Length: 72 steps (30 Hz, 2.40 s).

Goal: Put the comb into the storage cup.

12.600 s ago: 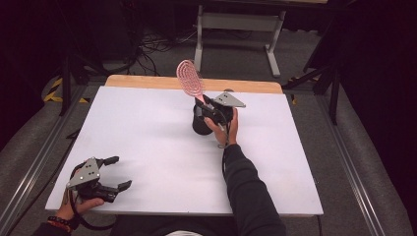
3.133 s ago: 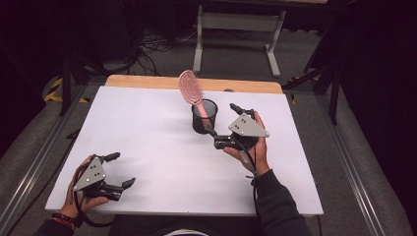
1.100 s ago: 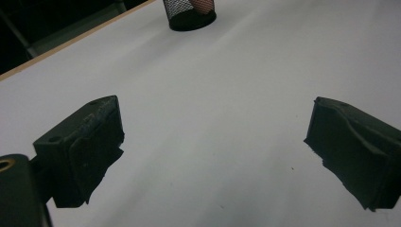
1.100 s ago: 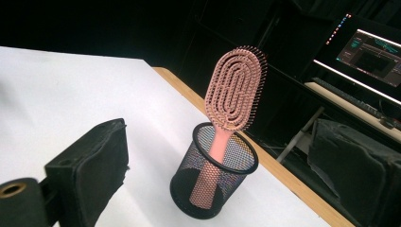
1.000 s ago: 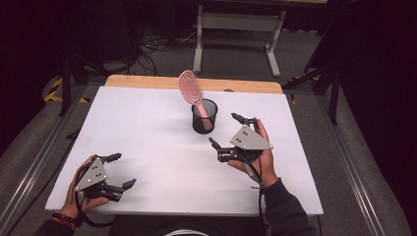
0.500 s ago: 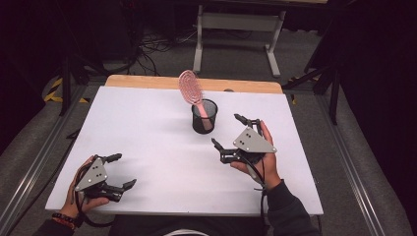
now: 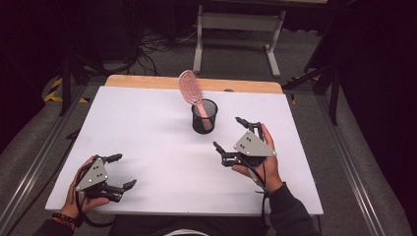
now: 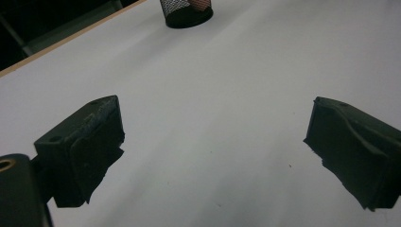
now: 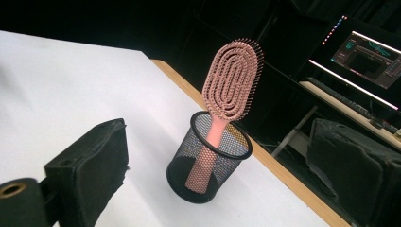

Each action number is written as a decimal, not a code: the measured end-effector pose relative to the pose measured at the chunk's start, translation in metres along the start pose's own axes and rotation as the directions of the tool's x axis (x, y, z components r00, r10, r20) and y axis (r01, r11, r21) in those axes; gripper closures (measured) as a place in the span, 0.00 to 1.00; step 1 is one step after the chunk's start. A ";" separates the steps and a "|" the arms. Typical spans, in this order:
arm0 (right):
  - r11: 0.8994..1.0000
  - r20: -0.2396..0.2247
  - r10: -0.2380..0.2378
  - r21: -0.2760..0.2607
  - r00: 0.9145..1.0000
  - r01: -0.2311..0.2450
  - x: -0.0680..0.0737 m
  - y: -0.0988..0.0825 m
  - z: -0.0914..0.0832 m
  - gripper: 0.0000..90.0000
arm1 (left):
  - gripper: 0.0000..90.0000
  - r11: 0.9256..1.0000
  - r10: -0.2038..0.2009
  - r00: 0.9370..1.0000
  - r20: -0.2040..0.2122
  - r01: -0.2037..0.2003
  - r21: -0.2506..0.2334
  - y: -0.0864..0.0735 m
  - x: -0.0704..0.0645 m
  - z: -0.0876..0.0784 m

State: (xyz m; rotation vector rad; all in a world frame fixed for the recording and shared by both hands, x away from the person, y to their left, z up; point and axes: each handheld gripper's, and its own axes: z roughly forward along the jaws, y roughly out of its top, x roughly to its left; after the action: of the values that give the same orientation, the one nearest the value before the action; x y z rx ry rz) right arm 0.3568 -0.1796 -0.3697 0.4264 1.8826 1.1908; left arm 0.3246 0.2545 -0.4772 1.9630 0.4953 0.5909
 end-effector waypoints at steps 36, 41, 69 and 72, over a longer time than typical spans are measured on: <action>0.999 -0.032 -0.004 0.051 0.999 0.005 0.008 -0.034 -0.013 0.08 | 0.07 1.000 0.001 1.000 0.009 -0.001 0.010 0.000 0.000 0.002; 0.999 -0.038 -0.009 0.047 0.999 0.011 0.009 -0.042 -0.015 0.08 | 0.07 1.000 -0.001 1.000 0.007 0.001 0.009 0.000 -0.001 0.002; 0.994 -0.006 0.028 0.107 1.000 -0.027 0.007 -0.077 -0.039 0.08 | 0.06 1.000 -0.003 1.000 -0.006 0.003 0.005 0.000 -0.001 0.001; 0.993 0.005 0.042 0.107 0.999 -0.042 0.006 -0.081 -0.041 0.07 | 0.06 1.000 -0.006 1.000 -0.004 0.006 0.003 0.000 0.000 0.001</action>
State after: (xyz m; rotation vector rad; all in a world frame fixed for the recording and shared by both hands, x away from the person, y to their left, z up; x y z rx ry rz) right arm 0.3319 -0.2389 -0.4347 0.5281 1.9496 1.1199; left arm 0.3252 0.2538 -0.4779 1.9627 0.5044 0.5909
